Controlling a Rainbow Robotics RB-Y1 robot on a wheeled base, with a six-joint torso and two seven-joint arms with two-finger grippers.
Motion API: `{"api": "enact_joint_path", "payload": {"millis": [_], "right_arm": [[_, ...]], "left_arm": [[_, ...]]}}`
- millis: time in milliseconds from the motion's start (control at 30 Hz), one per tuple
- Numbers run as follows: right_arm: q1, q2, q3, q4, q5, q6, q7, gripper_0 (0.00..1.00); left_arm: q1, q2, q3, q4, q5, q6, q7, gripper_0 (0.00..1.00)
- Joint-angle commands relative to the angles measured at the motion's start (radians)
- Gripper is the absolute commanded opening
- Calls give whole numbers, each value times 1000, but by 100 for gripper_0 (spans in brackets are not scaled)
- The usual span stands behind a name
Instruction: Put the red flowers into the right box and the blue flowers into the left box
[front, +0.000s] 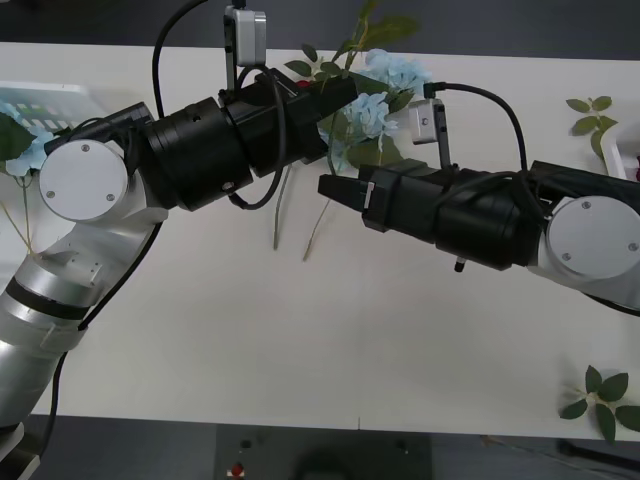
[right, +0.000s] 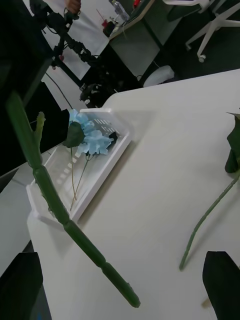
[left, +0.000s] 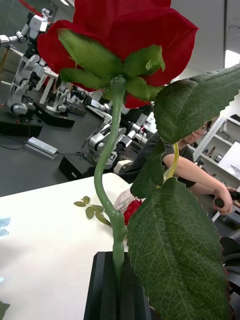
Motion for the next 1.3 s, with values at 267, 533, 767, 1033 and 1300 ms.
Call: {"api": "enact_joint_path", "payload": {"millis": [267, 533, 767, 1033, 1300], "right_arm": [[-71, 77, -18, 4, -48, -9, 28, 92], [-80, 99, -20, 47, -39, 10, 37, 50], [-80, 79, -17, 53, -39, 47, 37, 0], [-80, 77, -18, 59, -39, 42, 37, 0], [-80, 73, -18, 65, -39, 27, 37, 0]], "left_arm": [[11, -9, 4, -40, 3, -10, -47, 0], [11, -41, -6, -40, 10, -14, -46, 0], [11, -47, -19, -40, 17, -34, -49, 0], [11, -49, -22, -40, 17, -34, -58, 0], [13, -49, -30, -40, 78, -34, -55, 94]]}}
